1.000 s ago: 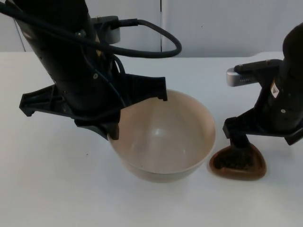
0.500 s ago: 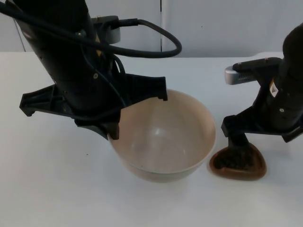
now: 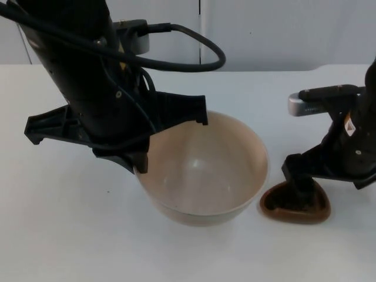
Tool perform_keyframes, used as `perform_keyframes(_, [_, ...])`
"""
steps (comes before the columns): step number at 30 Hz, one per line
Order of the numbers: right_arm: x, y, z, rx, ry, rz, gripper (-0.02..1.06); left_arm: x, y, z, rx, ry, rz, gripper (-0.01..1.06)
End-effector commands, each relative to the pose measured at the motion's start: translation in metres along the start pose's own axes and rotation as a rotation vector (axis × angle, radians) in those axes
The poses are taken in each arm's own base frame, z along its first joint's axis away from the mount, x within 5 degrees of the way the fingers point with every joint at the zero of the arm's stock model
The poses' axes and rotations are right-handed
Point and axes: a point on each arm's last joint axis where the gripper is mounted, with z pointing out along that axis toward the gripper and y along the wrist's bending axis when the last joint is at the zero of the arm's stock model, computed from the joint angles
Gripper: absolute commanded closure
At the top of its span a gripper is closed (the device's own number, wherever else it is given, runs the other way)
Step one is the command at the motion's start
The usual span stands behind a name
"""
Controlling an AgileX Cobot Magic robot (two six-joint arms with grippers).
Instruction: Pick up the bowl with the left hand and pour the coffee beans from the cup into the bowl with the right hand.
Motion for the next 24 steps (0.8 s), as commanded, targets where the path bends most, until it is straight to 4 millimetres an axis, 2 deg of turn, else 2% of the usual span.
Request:
perform_keyframes(1, [-0.001, -0.004, 0.000, 0.000, -0.006, 0.020, 0.17, 0.001, 0.000, -0.002, 0.003, -0.007, 0.003, 1.05])
perform_keyframes(9, [-0.001, -0.004, 0.000, -0.001, -0.009, 0.018, 0.18, 0.001, 0.000, -0.002, 0.005, -0.005, 0.000, 1.05])
perform_keyframes(17, [0.004, -0.003, 0.016, 0.008, 0.030, 0.016, 0.21, 0.001, 0.000, -0.002, 0.005, -0.005, 0.000, 1.05])
perform_keyframes(24, [0.003, -0.003, 0.016, 0.000, 0.016, 0.015, 0.28, 0.001, 0.000, -0.002, 0.005, -0.005, 0.000, 1.05])
